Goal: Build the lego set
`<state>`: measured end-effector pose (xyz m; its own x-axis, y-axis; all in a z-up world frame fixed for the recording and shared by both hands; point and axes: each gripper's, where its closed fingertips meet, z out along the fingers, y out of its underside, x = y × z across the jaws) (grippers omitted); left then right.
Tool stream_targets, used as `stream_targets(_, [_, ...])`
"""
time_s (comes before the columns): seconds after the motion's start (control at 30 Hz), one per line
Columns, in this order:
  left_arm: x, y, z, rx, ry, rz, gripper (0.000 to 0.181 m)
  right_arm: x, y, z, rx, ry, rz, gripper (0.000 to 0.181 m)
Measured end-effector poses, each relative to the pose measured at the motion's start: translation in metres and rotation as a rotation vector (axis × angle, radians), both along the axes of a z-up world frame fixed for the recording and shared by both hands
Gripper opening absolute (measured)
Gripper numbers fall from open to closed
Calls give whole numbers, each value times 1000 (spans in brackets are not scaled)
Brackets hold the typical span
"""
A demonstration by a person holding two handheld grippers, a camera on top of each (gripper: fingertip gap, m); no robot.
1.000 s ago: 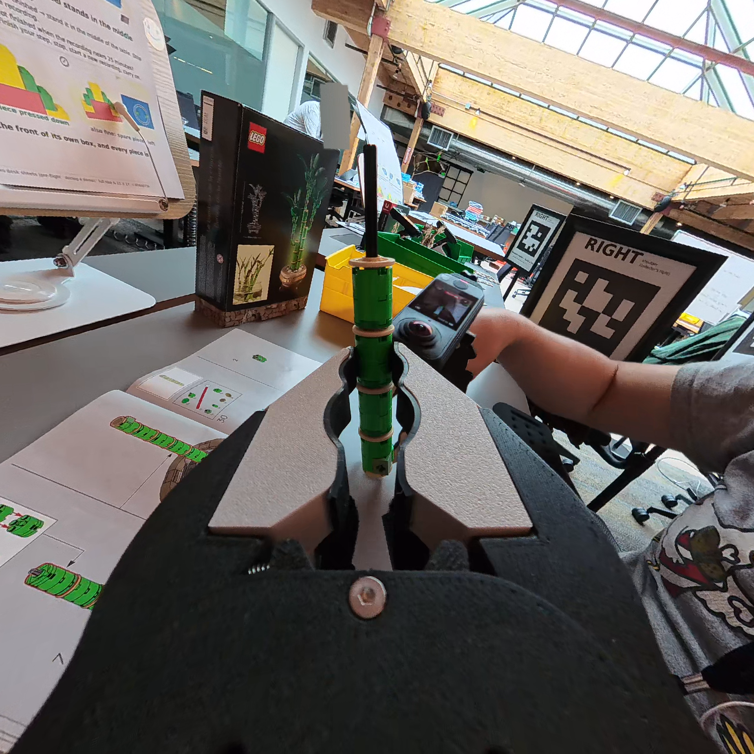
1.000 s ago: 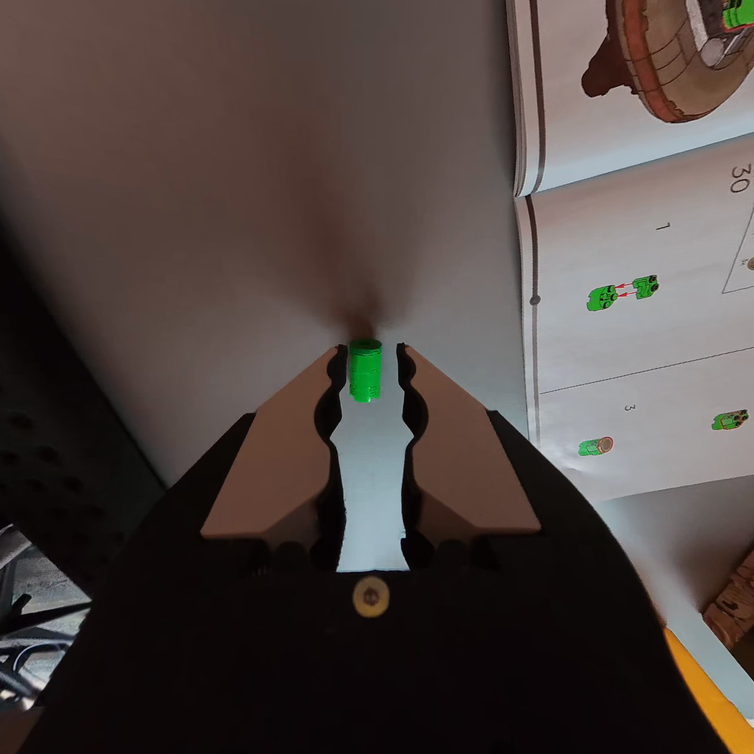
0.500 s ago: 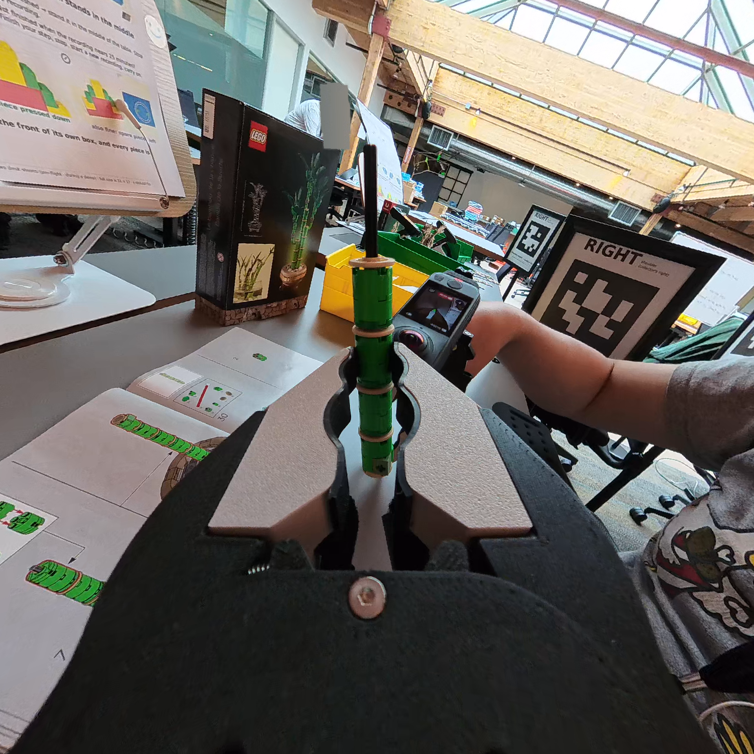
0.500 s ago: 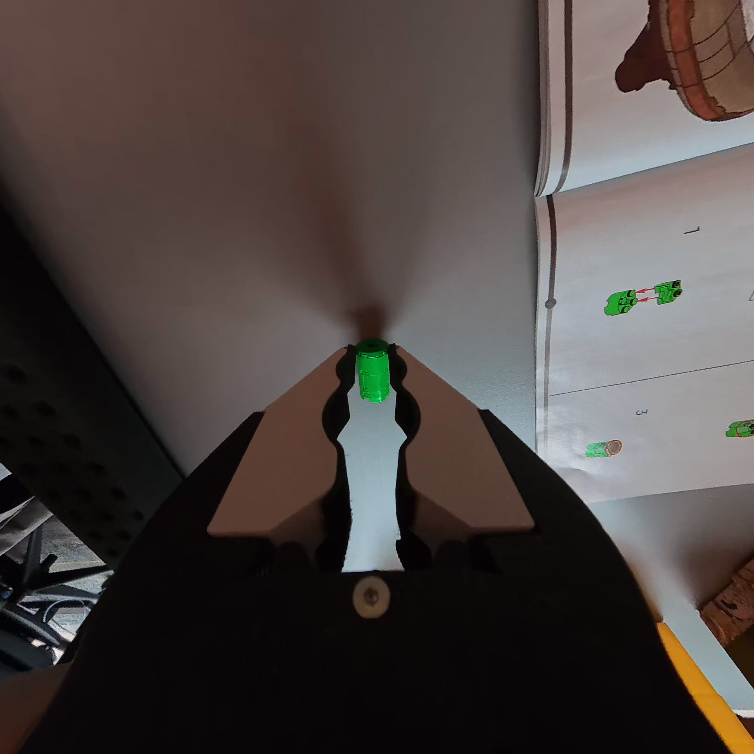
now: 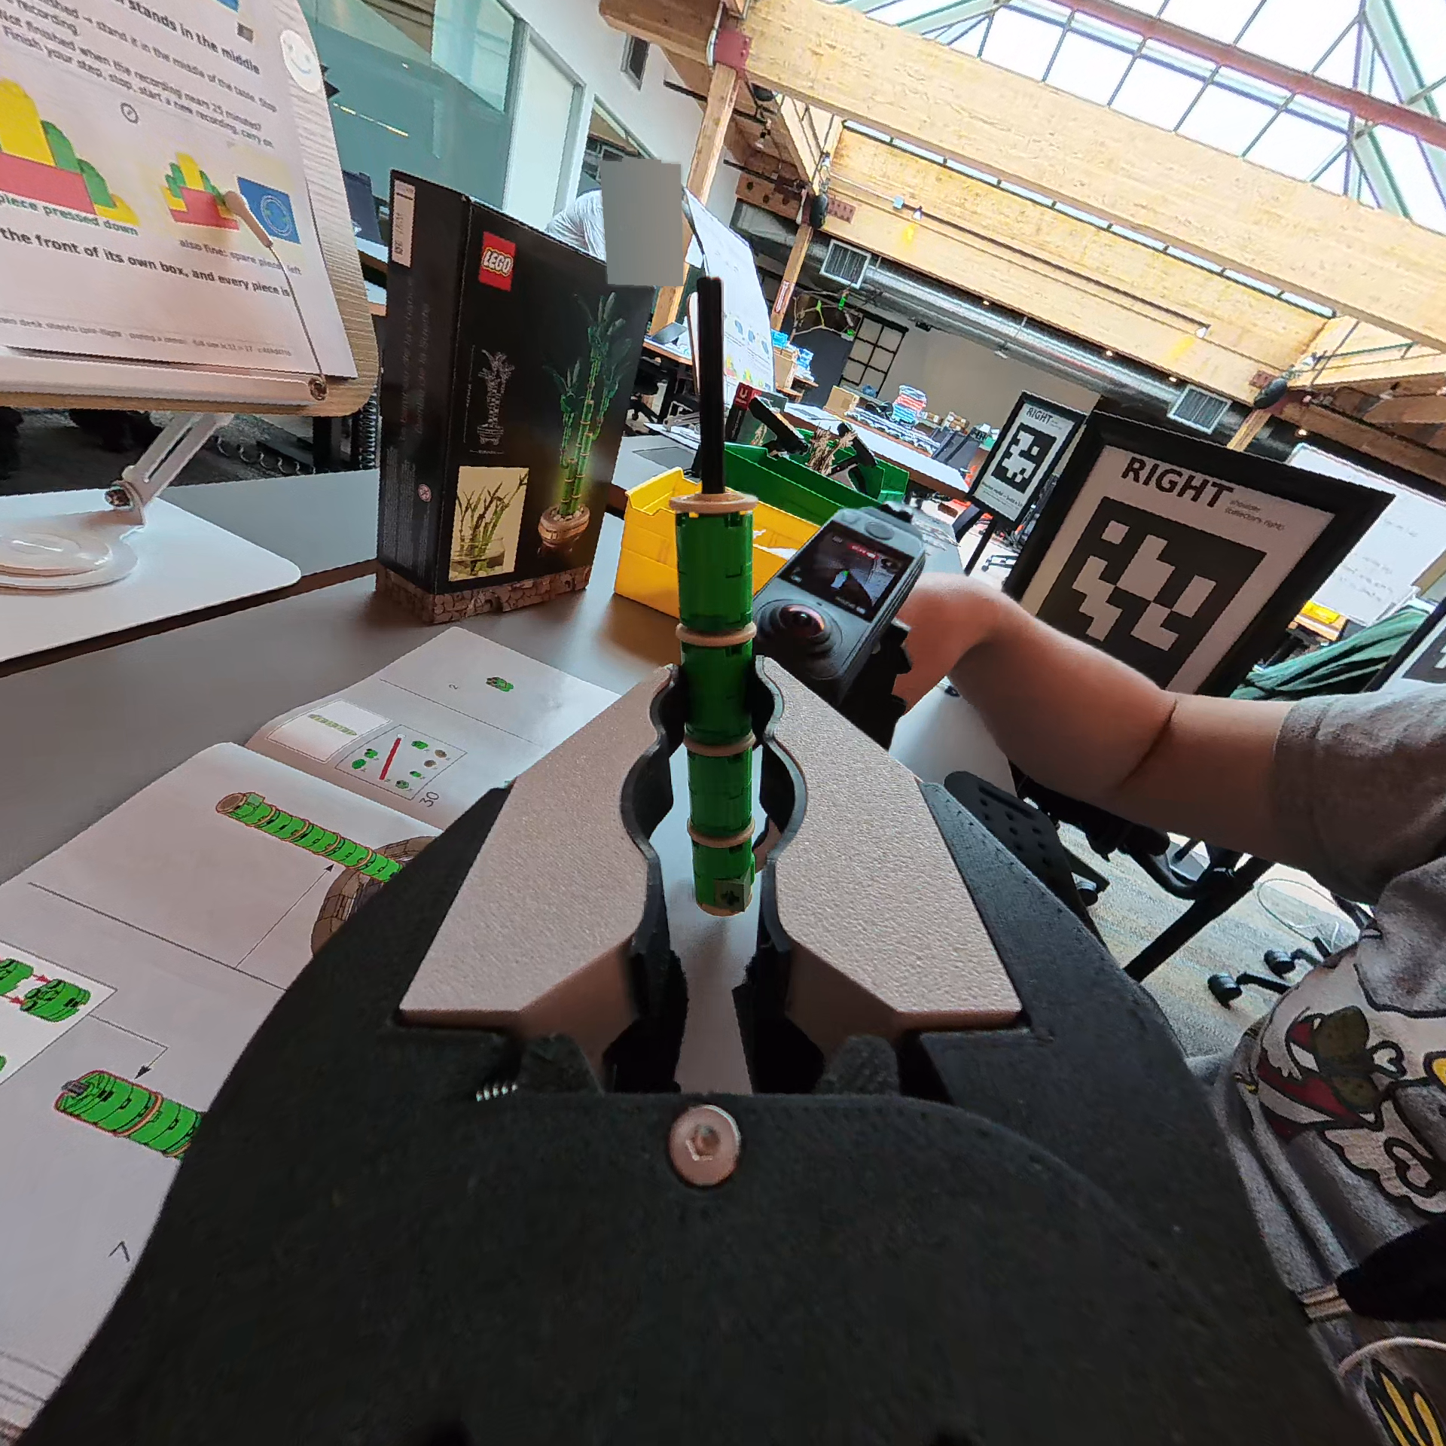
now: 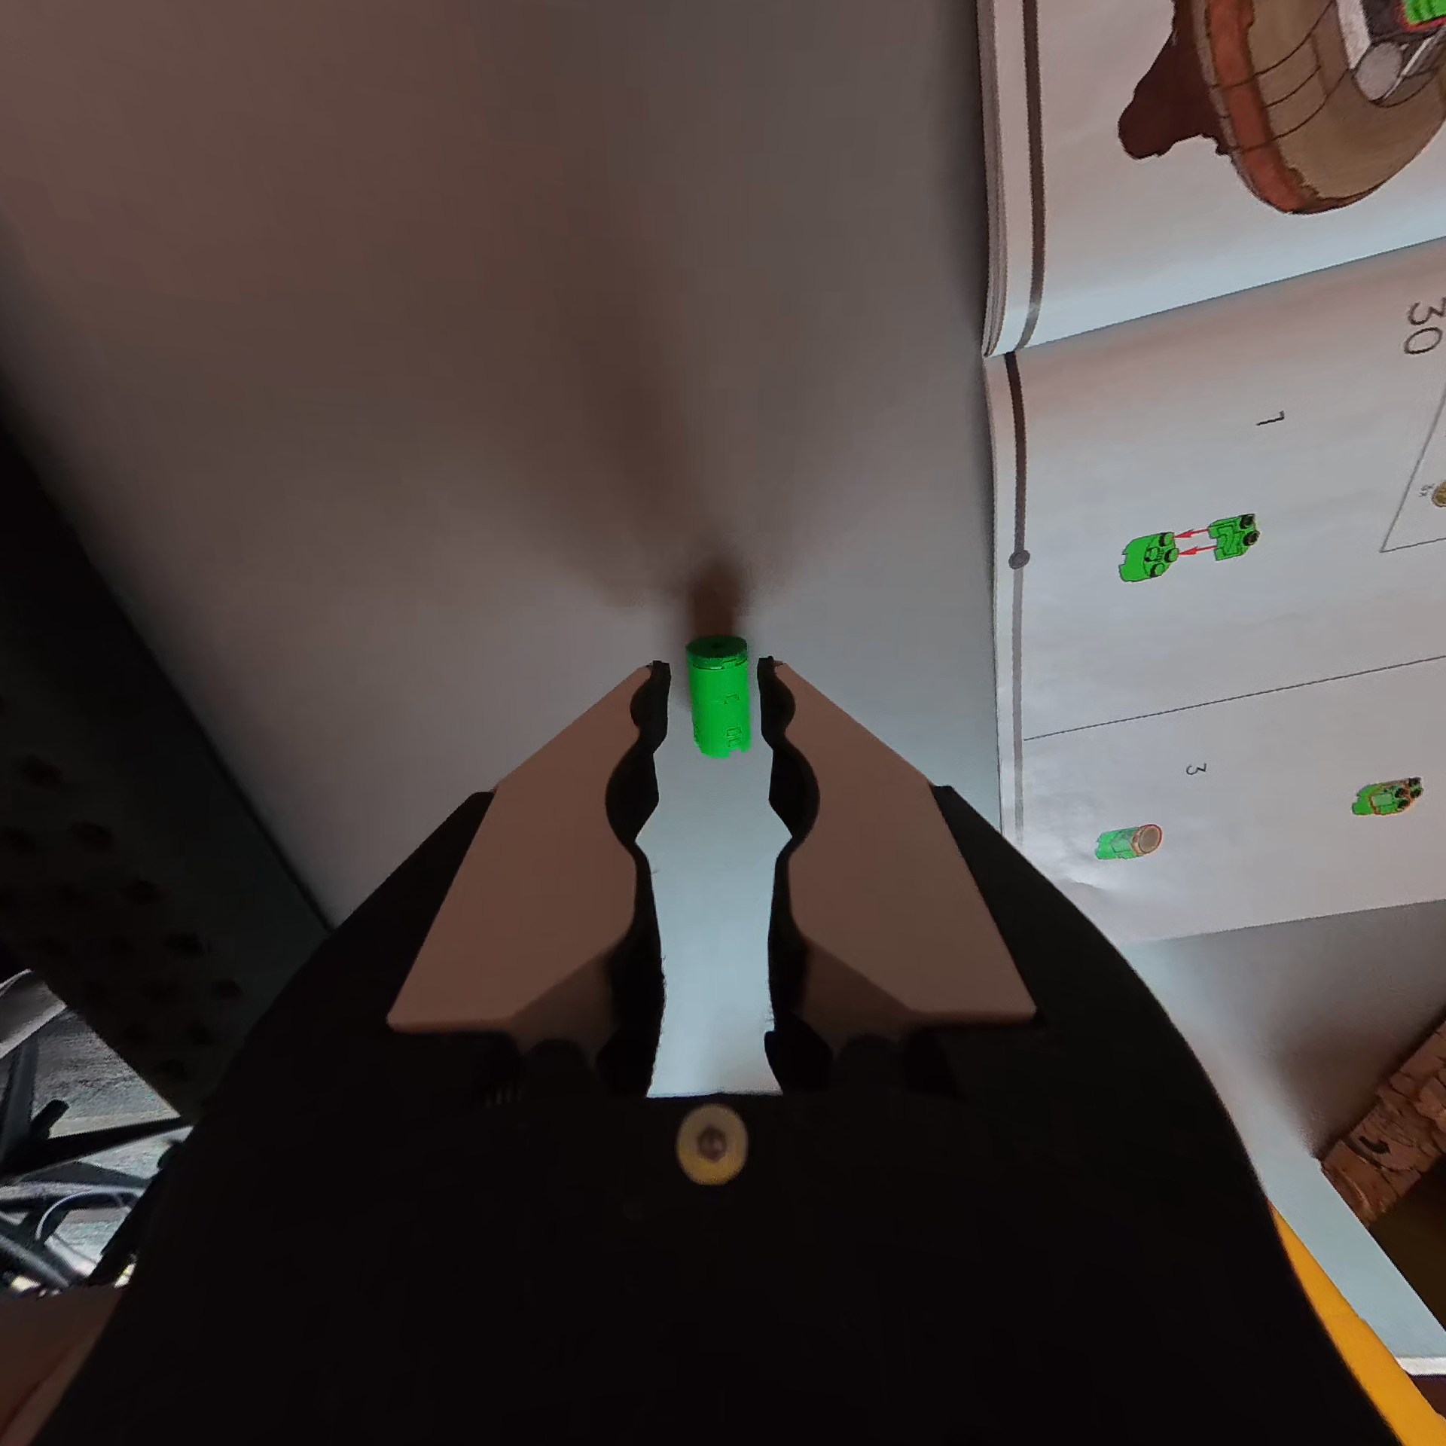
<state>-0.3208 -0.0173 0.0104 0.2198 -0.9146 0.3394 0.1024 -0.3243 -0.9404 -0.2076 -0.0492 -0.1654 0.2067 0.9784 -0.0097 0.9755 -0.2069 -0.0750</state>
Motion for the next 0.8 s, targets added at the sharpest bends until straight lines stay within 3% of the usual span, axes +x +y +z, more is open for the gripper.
stream_targets(0.23, [-1,1,-1,-2,0,3,14,0,2,-4,7,-5,17,15])
stream_targets(0.37, [-3,2,1,2,-4,10,14,-6,10,18,46,106,-5,14])
stream_targets(0.47, [-2,2,1,2,-11,13,14,-26,27,71,121,384,-51,14])
stream_targets(0.57, [3,1,-2,-7,-12,4,14,-54,50,177,222,904,-162,13])
stream_targets(0.63, [11,-2,-7,-20,1,-18,14,-58,56,255,152,1318,-272,13])
stream_targets(0.67, [16,-5,-10,-27,10,-33,14,-56,58,281,57,1477,-326,13])
stream_targets(0.73, [25,-10,-14,-41,20,-64,14,-56,56,300,-201,1630,-374,13])
stream_targets(0.8, [32,-18,-15,-62,15,-108,15,-59,62,299,-379,1729,-424,13])
